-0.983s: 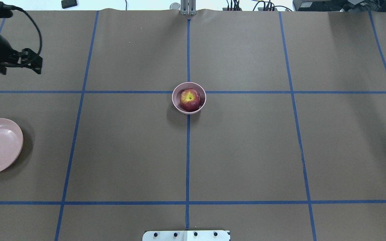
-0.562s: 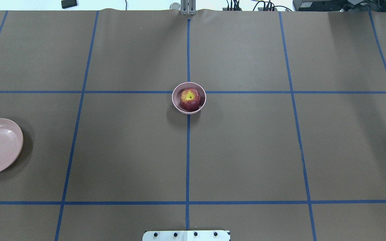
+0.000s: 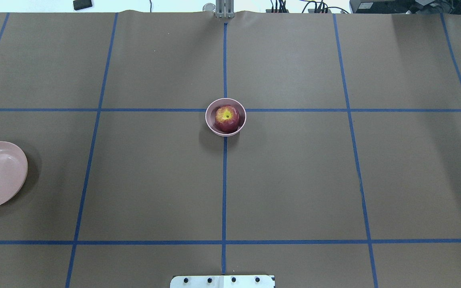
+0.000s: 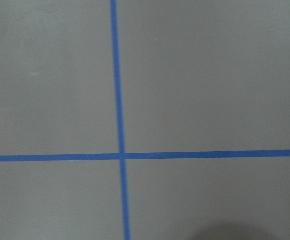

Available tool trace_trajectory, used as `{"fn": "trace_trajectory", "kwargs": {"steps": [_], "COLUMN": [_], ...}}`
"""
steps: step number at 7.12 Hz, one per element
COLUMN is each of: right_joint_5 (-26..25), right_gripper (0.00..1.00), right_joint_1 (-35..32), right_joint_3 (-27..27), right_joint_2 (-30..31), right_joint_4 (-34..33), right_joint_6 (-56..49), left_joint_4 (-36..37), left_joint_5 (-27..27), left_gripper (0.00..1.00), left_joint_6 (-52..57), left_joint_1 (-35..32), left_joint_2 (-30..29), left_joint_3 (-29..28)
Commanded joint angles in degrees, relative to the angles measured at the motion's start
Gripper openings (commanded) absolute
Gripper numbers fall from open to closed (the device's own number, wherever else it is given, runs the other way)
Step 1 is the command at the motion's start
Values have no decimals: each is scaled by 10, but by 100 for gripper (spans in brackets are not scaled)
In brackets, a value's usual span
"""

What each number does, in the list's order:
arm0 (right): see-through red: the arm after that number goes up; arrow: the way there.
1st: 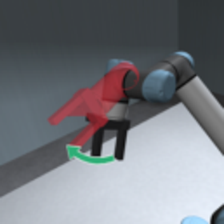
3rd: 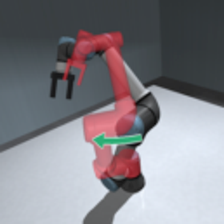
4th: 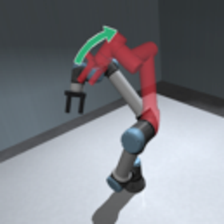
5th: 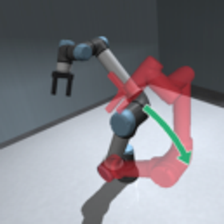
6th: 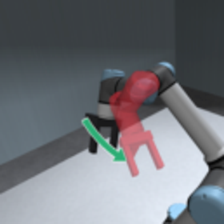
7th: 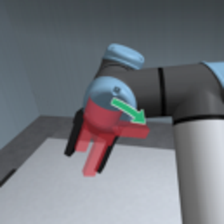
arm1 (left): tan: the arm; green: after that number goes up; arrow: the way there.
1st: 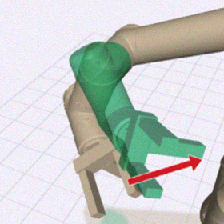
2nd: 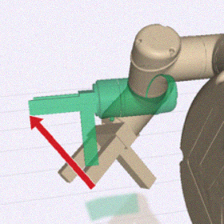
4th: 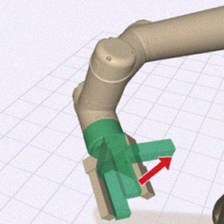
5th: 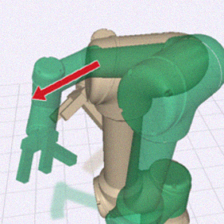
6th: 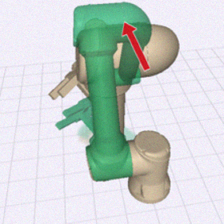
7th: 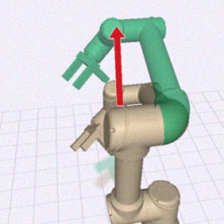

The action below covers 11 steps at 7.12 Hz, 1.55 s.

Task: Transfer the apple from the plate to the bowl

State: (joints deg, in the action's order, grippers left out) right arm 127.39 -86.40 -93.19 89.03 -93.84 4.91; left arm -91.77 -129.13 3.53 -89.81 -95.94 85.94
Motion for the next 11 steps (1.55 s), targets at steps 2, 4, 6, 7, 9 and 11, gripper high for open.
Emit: {"fn": "trace_trajectory", "kwargs": {"steps": [2, 4, 6, 7, 9, 11], "right_joint_5": [2, 8, 21, 29, 31, 49], "right_gripper": [100, 100, 100, 100, 100, 100], "right_joint_1": [-3, -3, -3, -3, -3, -3], "right_joint_3": [-58, -57, -52, -52, -53, -52], "right_joint_2": [-18, -12, -11, -11, -11, -11], "right_joint_4": [-80, -82, -82, -81, -81, -78], "right_joint_6": [5, 5, 4, 4, 4, 4], "left_joint_4": [3, 5, 5, 5, 6, 5], "left_joint_5": [-35, -42, -43, -43, -43, -44], "left_gripper": [98, 98, 98, 98, 98, 98], "left_joint_6": [-16, -34, -34, -34, -34, -34], "left_joint_1": [-10, -9, -7, -7, -7, -7], "left_joint_2": [29, 53, 53, 53, 53, 54], "left_joint_3": [40, 73, 70, 73, 72, 72]}}
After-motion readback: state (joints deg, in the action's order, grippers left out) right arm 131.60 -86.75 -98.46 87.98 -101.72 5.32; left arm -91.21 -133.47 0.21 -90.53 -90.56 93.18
